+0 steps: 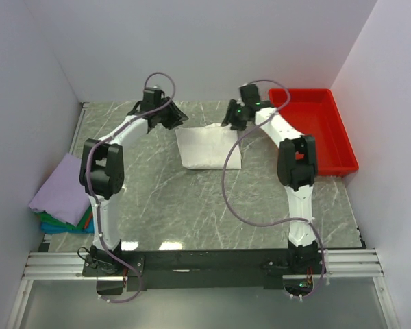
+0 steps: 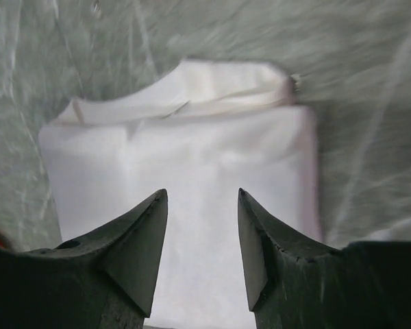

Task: Fold and stack the t-shirts
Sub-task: Fold the tshirt

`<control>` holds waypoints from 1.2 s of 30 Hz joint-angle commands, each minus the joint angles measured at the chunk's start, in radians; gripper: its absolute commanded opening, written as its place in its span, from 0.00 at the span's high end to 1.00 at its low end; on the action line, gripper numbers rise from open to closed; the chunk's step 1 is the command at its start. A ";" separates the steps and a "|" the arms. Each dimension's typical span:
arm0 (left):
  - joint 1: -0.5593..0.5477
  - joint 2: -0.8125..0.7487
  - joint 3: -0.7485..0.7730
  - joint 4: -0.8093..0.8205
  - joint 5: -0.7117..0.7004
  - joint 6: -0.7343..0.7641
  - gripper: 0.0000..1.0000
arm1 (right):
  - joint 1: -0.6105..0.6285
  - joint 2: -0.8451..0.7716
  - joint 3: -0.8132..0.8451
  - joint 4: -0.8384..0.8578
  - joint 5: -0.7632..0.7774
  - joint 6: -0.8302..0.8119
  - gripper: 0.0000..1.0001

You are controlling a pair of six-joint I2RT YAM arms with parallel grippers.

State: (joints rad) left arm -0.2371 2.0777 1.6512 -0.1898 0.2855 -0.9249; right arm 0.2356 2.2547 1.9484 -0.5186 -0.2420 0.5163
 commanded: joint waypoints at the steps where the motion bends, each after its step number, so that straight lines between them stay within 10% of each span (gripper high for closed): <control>1: -0.051 0.039 0.080 -0.085 -0.094 0.057 0.59 | 0.093 -0.001 0.058 -0.052 0.133 -0.059 0.48; 9: -0.151 0.202 0.190 -0.197 -0.164 0.094 0.62 | 0.175 0.059 -0.003 -0.069 0.150 -0.035 0.49; 17: -0.241 0.096 -0.095 -0.155 -0.200 0.051 0.65 | 0.211 -0.130 -0.418 0.063 0.127 0.016 0.51; 29: -0.419 -0.428 -0.724 -0.027 -0.209 -0.021 0.66 | 0.424 -0.698 -1.197 0.327 0.127 0.154 0.52; 36: -0.456 -0.703 -0.909 -0.066 -0.248 -0.074 0.64 | 0.513 -0.938 -1.303 0.260 0.188 0.228 0.52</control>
State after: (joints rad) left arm -0.6979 1.4857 0.7589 -0.2306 0.0937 -0.9676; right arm 0.7486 1.3949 0.6521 -0.2020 -0.1169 0.7021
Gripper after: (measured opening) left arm 0.353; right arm 0.478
